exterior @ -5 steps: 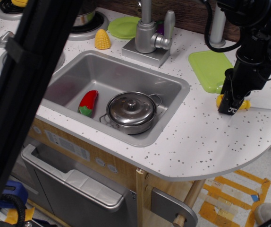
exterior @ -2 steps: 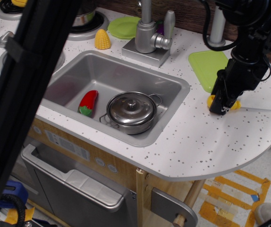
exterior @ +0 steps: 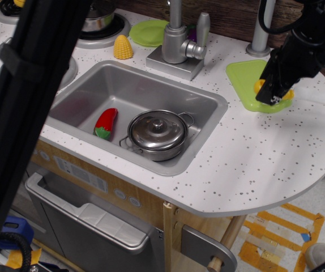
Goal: Put knife on cutting board
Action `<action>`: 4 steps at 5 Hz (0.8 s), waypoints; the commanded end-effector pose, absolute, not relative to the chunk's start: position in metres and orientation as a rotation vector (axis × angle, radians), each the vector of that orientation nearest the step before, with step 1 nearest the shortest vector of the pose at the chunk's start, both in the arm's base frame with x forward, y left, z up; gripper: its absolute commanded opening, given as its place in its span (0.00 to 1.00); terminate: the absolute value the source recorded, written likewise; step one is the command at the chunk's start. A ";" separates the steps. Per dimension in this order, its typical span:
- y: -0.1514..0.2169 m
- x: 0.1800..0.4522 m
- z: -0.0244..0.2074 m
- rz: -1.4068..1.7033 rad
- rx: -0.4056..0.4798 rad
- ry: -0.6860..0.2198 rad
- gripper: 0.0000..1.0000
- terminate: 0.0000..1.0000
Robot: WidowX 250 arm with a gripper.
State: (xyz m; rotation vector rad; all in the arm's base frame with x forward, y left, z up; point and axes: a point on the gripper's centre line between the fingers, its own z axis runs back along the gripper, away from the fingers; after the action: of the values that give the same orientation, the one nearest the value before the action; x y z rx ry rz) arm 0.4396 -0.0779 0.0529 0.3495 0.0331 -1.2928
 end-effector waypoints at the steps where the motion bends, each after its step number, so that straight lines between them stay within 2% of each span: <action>1: -0.048 0.479 0.080 -1.320 0.401 -0.091 0.00 0.00; 2: -0.035 0.495 0.075 -1.361 0.426 -0.121 0.00 0.00; 3: -0.026 0.500 0.066 -1.391 0.428 -0.142 1.00 0.00; 4: -0.024 0.494 0.063 -1.393 0.428 -0.147 1.00 0.00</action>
State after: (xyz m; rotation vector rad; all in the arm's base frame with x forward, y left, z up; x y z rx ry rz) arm 0.4826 -0.0293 0.0172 0.3665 -0.0710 -1.4544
